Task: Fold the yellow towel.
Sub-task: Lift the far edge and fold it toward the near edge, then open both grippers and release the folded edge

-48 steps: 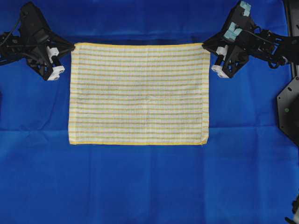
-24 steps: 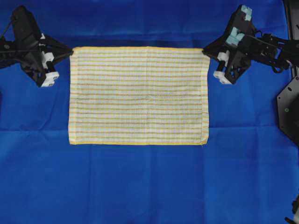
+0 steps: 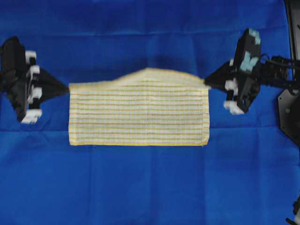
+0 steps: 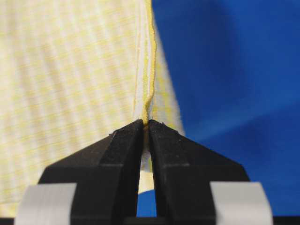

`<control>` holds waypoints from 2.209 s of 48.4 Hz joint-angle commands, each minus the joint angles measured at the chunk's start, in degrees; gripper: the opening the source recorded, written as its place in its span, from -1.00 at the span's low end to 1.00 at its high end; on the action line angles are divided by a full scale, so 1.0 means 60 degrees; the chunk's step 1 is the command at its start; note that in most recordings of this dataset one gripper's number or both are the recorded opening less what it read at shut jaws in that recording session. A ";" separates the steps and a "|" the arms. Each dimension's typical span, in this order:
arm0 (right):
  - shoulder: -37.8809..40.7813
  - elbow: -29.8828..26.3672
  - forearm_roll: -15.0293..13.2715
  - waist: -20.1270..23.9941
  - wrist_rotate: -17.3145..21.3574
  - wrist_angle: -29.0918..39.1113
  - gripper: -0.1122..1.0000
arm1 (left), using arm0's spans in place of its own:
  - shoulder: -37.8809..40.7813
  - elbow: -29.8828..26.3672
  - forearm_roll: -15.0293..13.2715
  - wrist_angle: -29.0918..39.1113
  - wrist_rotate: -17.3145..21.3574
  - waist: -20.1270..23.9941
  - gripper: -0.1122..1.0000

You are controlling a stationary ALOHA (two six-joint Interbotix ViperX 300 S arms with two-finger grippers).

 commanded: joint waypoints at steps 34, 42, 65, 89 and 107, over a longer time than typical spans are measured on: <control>0.1421 -0.0205 0.1597 0.2944 -0.0015 -0.0776 -0.72 | 0.1655 -0.0396 -0.0015 -0.0044 -0.1348 -0.2593 -0.78; 0.1597 -0.0293 0.1597 0.3105 -0.0029 -0.0732 -0.72 | 0.2153 -0.0645 -0.0015 -0.0044 -0.1348 -0.2593 -0.78; 0.1597 -0.0396 0.1743 0.3589 -0.0015 -0.0659 -0.16 | 0.1743 -0.0615 -0.0015 0.0000 -0.1597 -0.2637 -0.26; 0.0806 -0.0103 0.1113 0.1406 -0.0220 -0.0513 0.57 | 0.1377 -0.0688 0.0044 0.0073 -0.1099 -0.0513 0.63; 0.1948 -0.0410 0.0352 -0.0337 -0.0396 -0.0029 0.57 | 0.3003 -0.1069 0.0029 0.0469 -0.0249 0.0557 0.63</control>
